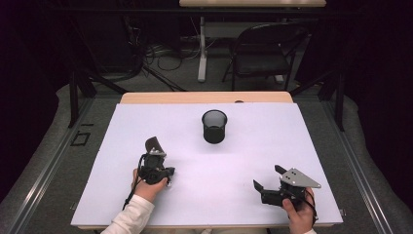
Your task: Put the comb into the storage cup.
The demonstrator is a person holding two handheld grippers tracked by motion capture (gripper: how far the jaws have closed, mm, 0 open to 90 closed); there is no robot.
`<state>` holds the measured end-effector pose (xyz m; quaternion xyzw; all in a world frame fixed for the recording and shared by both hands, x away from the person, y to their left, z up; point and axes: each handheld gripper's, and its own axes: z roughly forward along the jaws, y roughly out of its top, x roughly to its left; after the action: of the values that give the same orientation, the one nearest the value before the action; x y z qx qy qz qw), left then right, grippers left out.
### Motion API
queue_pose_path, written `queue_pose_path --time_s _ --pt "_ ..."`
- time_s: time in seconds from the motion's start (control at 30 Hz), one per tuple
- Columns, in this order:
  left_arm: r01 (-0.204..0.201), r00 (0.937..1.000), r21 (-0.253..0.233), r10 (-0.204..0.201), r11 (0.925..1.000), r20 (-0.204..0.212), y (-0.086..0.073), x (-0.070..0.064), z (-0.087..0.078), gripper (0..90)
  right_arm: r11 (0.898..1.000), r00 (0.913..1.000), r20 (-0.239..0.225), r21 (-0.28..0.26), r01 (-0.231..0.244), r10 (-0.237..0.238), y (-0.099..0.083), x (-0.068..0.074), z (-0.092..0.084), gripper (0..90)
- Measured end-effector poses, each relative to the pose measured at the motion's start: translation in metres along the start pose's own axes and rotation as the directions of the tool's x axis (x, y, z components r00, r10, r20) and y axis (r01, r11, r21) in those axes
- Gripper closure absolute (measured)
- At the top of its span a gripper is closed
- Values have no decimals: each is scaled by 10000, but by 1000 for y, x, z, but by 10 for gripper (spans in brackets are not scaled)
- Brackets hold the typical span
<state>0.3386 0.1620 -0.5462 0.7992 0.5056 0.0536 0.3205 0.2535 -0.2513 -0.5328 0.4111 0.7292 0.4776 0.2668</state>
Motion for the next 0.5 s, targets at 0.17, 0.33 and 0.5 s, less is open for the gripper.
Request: queue_pose_path --time_s 0.17,0.33,0.5 --pt "-40 10000 -48 40 10000 8 -6 4 -5 900 10000 10000 -11 34 -9 9 0 0 0 77" --pt "11 10000 -126 -11 9999 -32 -12 10 -10 900 10000 10000 -26 33 11 -11 0 0 0 80" --pt "154 9999 -161 -154 9998 -16 -15 16 -15 900 10000 10000 -52 45 -11 11 0 0 0 81"
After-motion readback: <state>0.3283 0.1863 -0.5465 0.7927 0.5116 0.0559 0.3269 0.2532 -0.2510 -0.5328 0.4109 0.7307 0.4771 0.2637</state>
